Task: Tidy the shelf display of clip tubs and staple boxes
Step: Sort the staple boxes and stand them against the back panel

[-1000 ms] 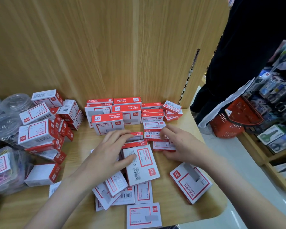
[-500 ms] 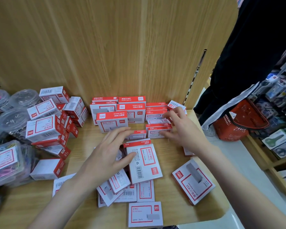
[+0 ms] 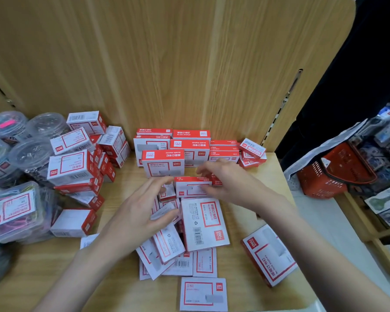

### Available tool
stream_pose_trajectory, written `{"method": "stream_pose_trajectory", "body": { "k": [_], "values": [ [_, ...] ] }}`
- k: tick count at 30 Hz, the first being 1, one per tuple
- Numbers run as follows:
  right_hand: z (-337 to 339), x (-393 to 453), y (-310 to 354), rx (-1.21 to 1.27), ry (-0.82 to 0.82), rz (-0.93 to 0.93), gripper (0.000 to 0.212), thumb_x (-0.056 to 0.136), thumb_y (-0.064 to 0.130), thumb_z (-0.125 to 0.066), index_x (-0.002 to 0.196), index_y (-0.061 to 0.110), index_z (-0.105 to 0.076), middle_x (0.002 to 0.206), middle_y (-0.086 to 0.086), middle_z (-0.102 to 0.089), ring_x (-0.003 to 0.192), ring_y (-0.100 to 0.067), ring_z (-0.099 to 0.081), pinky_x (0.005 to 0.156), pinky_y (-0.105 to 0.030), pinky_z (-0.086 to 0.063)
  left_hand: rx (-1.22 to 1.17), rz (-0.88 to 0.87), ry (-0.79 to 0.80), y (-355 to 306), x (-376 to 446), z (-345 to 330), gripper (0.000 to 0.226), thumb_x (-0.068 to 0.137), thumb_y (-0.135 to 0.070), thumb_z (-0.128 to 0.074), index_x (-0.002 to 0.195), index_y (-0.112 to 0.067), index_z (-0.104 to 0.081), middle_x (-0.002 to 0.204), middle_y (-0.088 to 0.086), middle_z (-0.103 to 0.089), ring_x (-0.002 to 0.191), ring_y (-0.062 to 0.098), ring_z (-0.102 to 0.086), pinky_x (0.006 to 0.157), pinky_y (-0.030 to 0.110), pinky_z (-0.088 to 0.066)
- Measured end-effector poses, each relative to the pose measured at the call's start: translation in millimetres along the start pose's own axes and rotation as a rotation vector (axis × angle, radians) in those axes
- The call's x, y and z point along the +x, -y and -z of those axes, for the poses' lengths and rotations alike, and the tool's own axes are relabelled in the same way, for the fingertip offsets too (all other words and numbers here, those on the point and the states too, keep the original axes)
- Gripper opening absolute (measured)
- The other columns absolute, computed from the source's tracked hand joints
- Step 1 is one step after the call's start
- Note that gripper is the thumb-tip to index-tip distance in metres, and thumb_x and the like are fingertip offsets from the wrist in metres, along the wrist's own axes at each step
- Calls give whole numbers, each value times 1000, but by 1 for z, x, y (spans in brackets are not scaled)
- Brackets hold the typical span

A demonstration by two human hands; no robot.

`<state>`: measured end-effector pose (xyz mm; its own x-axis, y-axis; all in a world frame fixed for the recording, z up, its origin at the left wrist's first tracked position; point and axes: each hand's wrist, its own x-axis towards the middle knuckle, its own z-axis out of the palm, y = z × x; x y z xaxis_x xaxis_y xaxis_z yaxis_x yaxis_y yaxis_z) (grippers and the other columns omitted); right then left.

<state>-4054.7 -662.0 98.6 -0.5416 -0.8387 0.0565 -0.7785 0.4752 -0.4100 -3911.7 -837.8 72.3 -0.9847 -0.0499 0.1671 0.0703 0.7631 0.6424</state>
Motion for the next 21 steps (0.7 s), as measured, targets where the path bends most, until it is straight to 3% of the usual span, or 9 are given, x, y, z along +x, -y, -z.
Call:
{"method": "stream_pose_trajectory", "body": {
  "k": [4, 7, 9, 11, 13, 15, 17, 21],
  "values": [
    [-6, 7, -2, -23, 8, 23, 29, 84, 25, -63, 112, 17, -59, 111, 2, -63, 103, -15, -50, 81, -23, -36, -8, -22, -54, -1, -6, 3, 52, 79, -60, -46, 125, -35, -43, 124, -26, -45, 115, -11, -40, 89, 1, -27],
    [1, 6, -5, 151, -135, -5, 24, 80, 18, -69, 104, 14, -64, 101, 6, -64, 95, -16, -54, 79, -25, -39, 1, -37, -51, -4, -8, 4, 51, 80, -62, -45, 122, -35, -47, 123, -28, -45, 113, -14, -38, 88, -1, -24],
    [13, 1, -4, 290, -228, -30, 22, 80, 16, -69, 101, 17, -63, 95, 16, -60, 90, -8, -55, 79, -18, -41, 1, -24, -43, -5, -7, 4, 55, 78, -65, -43, 123, -33, -48, 122, -25, -46, 113, -11, -39, 90, 0, -24],
    [30, -7, -5, 337, -282, -70, 21, 81, 16, -69, 97, 24, -59, 90, 23, -58, 86, -3, -55, 74, -10, -40, 3, -8, -25, -5, -5, 3, 58, 76, -67, -43, 123, -34, -48, 122, -24, -45, 115, -8, -38, 93, 6, -27],
    [46, -21, -10, 350, -279, -110, 19, 80, 16, -70, 92, 23, -57, 87, 18, -61, 80, -4, -57, 70, -13, -43, 18, -26, 13, -7, -3, 2, 60, 74, -68, -43, 123, -35, -46, 120, -31, -40, 116, -8, -35, 95, 14, -29],
    [56, -40, -16, 363, -180, -160, 16, 79, 15, -70, 91, 16, -59, 87, 9, -64, 78, -5, -58, 67, -18, -46, 49, -50, 87, -9, 0, 0, 73, 69, -79, -39, 126, -35, -42, 118, -36, -32, 116, -10, -29, 97, 20, -28],
    [48, -57, -18, 303, -89, -227, 19, 78, 16, -71, 93, 15, -60, 91, 6, -64, 81, -8, -59, 68, -21, -48, 134, -28, 190, -12, 2, -3, 97, 57, -93, -22, 134, -35, -34, 120, -33, -26, 117, -11, -19, 102, 23, -23],
    [8, -71, -16, 108, -223, -316, 23, 77, 19, -72, 90, 22, -53, 88, 10, -56, 79, -10, -54, 71, -25, -47, 273, -2, 288, -20, 6, -8, 119, 40, -96, -14, 141, -34, -17, 120, -31, -11, 127, -3, -5, 101, 19, -8]
  ]
}}
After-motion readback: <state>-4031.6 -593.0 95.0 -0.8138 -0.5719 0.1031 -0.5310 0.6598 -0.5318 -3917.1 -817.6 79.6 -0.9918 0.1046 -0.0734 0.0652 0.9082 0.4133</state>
